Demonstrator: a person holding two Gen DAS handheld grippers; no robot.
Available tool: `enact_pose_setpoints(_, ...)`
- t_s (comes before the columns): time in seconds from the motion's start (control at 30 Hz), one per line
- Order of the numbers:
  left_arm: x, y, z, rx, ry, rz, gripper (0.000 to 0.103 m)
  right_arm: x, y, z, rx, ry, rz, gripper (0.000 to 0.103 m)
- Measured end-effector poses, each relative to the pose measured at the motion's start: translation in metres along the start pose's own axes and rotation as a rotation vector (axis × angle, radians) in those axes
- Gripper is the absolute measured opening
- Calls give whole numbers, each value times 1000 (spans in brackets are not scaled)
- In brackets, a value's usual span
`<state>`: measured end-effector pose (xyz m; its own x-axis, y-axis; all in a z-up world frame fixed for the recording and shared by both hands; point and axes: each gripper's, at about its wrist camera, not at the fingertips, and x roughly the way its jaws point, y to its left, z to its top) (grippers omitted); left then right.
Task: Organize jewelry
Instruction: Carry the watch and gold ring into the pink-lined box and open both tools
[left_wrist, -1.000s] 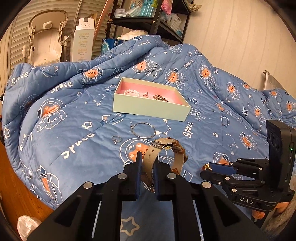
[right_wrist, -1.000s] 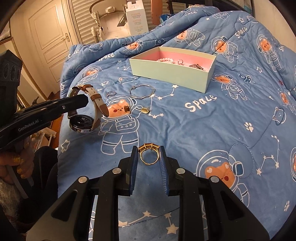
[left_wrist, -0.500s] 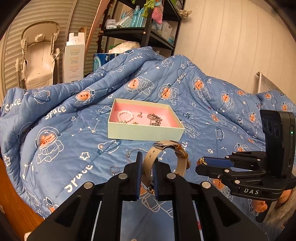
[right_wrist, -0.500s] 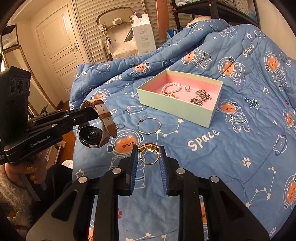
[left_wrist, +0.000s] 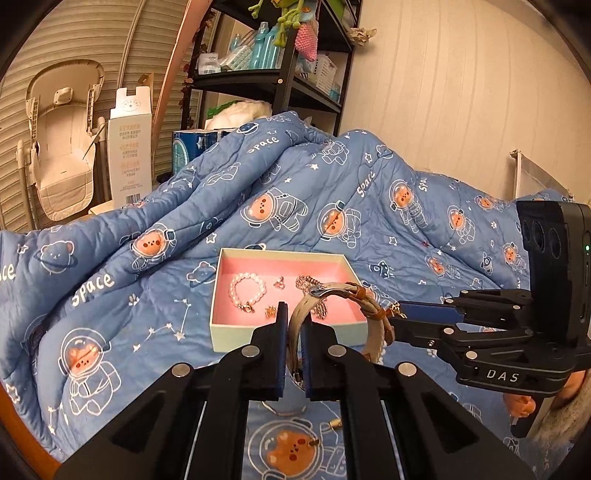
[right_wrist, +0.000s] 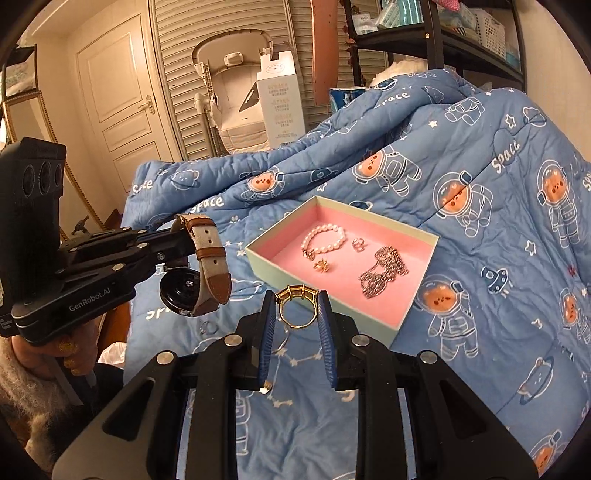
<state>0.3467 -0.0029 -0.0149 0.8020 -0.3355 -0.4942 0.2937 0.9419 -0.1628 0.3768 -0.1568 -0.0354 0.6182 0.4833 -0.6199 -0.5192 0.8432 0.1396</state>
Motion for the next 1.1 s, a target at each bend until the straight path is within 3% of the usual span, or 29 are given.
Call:
enact_pose_setpoints(0.17, 32, 14, 24, -13, 2, 22, 5, 28, -24, 28, 8, 14, -41, 23)
enact_pose_setpoints(0.3, 63, 23, 36, -17, 46, 35, 5, 59, -42, 40, 26, 78, -48, 23)
enact_pose_setpoints(0.53, 114, 29, 41, 25, 171, 50, 5, 104, -57, 43, -7, 182, -68, 23)
enact_pose_setpoints(0.77, 157, 44, 41, -10, 314, 35, 5, 134, -64, 42, -14, 272, -65, 24)
enact_pose_setpoints(1.1, 192, 39, 38, 49, 413, 75, 4, 149, -61, 37, -56, 347, -61, 24)
